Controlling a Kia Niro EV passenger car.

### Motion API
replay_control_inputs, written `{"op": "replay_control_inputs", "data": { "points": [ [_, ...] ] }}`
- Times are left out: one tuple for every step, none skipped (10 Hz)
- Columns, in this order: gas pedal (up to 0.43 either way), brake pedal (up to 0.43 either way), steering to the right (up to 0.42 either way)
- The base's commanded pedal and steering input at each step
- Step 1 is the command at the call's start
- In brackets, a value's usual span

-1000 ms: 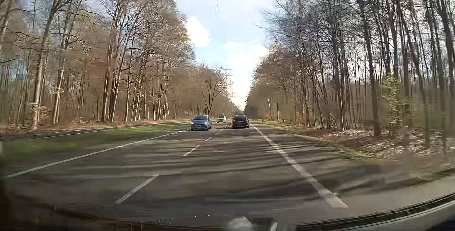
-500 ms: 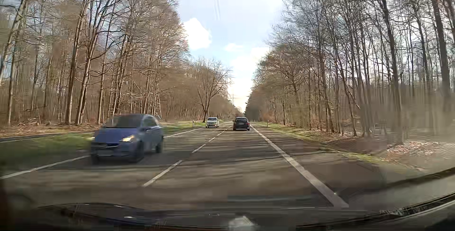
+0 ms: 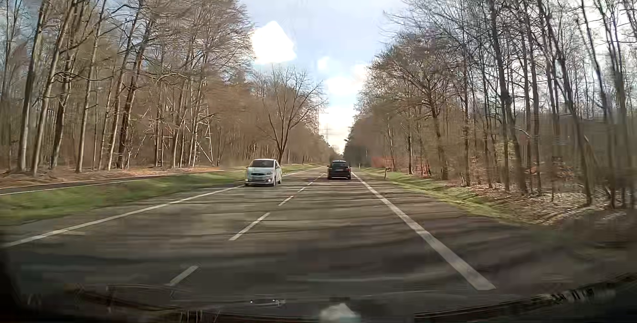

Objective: Follow the waypoints while adhering to traffic rules and regulations

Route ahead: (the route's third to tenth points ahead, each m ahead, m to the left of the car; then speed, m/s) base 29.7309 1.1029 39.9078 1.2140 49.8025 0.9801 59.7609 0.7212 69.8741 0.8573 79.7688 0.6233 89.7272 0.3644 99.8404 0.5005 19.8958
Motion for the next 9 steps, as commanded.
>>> {"op": "replay_control_inputs", "data": {
  "points": [
    [0.169, 0.000, 0.001],
    [0.169, 0.000, 0.001],
    [0.169, 0.000, 0.001],
    [0.169, 0.000, 0.001],
    [0.169, 0.000, 0.001],
    [0.169, 0.000, 0.001],
    [0.169, 0.000, 0.001],
    [0.169, 0.000, 0.001],
    [0.169, 0.000, 0.001]
  ]
}}
